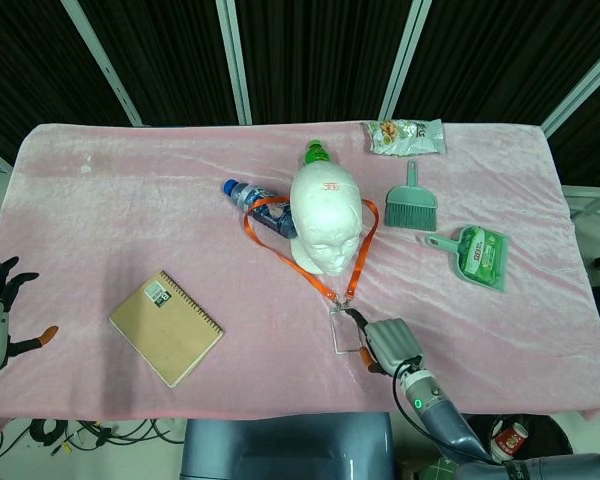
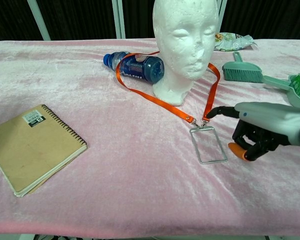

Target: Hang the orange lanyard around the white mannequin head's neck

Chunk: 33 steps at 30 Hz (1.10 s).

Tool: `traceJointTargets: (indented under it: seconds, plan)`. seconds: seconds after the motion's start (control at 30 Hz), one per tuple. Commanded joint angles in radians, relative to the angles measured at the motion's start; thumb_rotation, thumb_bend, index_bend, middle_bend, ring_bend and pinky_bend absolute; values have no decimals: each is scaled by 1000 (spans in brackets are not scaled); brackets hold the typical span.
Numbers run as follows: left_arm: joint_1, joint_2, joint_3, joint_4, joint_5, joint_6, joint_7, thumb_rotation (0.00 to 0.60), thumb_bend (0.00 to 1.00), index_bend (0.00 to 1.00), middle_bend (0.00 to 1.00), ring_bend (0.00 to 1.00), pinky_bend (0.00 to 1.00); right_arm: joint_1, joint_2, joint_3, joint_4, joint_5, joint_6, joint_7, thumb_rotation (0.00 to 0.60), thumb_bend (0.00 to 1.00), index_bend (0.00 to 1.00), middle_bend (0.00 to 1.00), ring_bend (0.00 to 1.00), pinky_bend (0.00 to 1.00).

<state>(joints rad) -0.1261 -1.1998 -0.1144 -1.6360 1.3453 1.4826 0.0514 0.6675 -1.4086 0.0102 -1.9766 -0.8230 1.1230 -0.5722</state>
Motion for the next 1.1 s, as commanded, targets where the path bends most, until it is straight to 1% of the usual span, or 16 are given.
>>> traceJointTargets:
  seconds: [0.03, 0.1, 0.17, 0.23, 0.27, 0.37, 0.47, 0.53, 0.57, 0.73, 0.87, 1.0, 1.1]
  plan:
    - [1, 1, 1, -2, 2, 0, 0, 600, 107, 244, 67, 0, 0, -28, 91, 12, -42, -22, 48, 29, 600, 374, 124, 718, 835, 827]
    - [2, 3, 3, -5, 7, 1, 2, 600, 107, 244, 67, 0, 0, -48, 159, 3, -63, -35, 68, 41, 600, 319, 124, 589, 730, 742]
    - [4, 8, 7, -11, 16, 3, 4, 600, 107, 244, 67, 0, 0, -87, 248, -13, -71, -53, 109, 64, 600, 270, 112, 391, 584, 596]
    - [5, 11, 10, -16, 21, 5, 5, 600, 107, 244, 67, 0, 0, -115, 290, -19, -59, -77, 143, 91, 600, 241, 99, 256, 477, 486]
    - [6, 14, 12, -19, 24, 5, 5, 600, 107, 244, 67, 0, 0, -136, 310, -22, -39, -104, 167, 114, 600, 228, 98, 201, 419, 428]
    - [7, 22, 18, -31, 21, -5, 11, 600, 107, 244, 67, 0, 0, -216, 335, -33, 82, -216, 272, 219, 600, 199, 98, 120, 309, 323]
    - [6, 22, 22, -37, 12, -18, 29, 600, 106, 243, 67, 0, 0, -285, 331, -59, 186, -329, 341, 336, 600, 182, 98, 94, 276, 277]
    - [3, 21, 28, -43, 13, -30, 37, 600, 106, 242, 67, 0, 0, -335, 324, -89, 262, -414, 391, 409, 600, 174, 98, 88, 266, 266]
    - [3, 20, 29, -45, 13, -32, 37, 600, 106, 241, 67, 0, 0, -344, 322, -96, 277, -432, 400, 418, 600, 174, 98, 86, 262, 262]
    - [3, 27, 44, -57, 13, -52, 42, 600, 106, 239, 66, 0, 0, -415, 282, -146, 421, -583, 497, 456, 600, 173, 97, 86, 257, 249]
    - [5, 25, 54, -64, 29, -52, 45, 600, 107, 239, 66, 0, 0, -453, 255, -158, 464, -631, 528, 497, 600, 174, 97, 86, 257, 249]
    - [9, 22, 69, -65, 63, -46, 32, 600, 107, 239, 66, 0, 0, -475, 246, -159, 488, -646, 527, 529, 600, 174, 97, 85, 259, 249]
    - [9, 16, 76, -58, 90, -38, 16, 600, 107, 239, 66, 0, 0, -478, 251, -159, 502, -651, 503, 535, 600, 174, 96, 86, 259, 249]
